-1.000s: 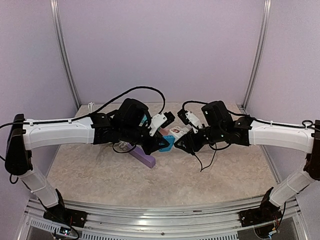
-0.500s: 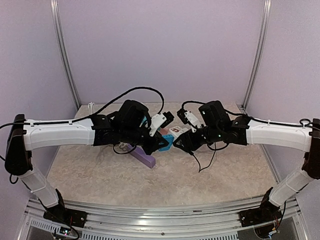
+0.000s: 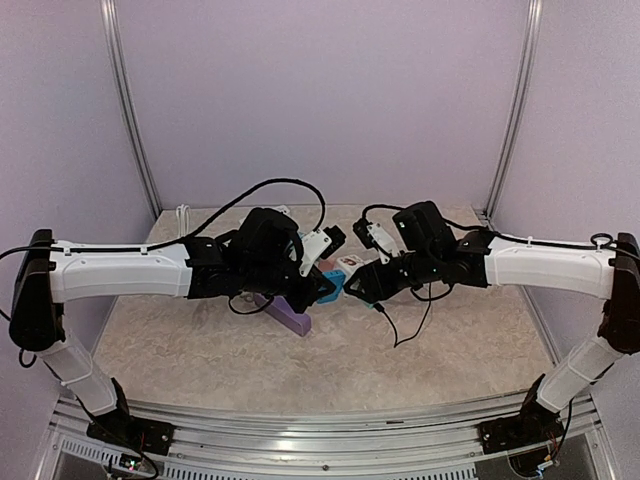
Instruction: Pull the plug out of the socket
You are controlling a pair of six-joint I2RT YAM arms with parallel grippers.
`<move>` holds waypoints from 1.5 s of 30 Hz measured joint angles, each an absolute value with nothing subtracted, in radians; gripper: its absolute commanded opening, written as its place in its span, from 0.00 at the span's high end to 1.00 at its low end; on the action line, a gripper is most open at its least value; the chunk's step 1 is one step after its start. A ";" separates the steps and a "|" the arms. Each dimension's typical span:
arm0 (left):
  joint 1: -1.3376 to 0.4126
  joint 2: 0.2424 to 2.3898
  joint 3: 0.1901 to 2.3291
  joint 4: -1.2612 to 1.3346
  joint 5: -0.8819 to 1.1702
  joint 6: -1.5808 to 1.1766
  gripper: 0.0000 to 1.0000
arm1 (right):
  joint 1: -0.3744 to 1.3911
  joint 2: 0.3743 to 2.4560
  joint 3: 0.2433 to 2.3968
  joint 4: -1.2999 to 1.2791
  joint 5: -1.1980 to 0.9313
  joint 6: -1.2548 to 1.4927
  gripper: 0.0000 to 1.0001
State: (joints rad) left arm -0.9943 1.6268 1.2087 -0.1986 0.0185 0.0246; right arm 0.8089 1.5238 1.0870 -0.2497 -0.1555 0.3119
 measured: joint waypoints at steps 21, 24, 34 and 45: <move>-0.952 1.625 1.219 -0.224 0.234 0.036 1.00 | 0.802 1.448 1.018 -0.235 -0.225 0.161 1.00; -0.949 1.625 1.220 -0.224 0.246 0.036 1.00 | 0.802 1.441 1.014 -0.235 -0.223 0.161 1.00; -0.955 1.609 1.198 -0.180 0.189 0.025 1.00 | 0.805 1.451 1.018 -0.207 -0.189 0.270 1.00; -0.955 1.577 1.168 -0.157 0.128 0.020 1.00 | 0.810 1.485 1.055 -0.193 -0.183 0.335 1.00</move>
State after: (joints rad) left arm -0.9554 1.5772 1.1683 -0.1574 0.1280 0.0204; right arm 0.8097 1.4849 1.0546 -0.1928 -0.1829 0.3347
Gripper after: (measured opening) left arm 0.165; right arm 0.609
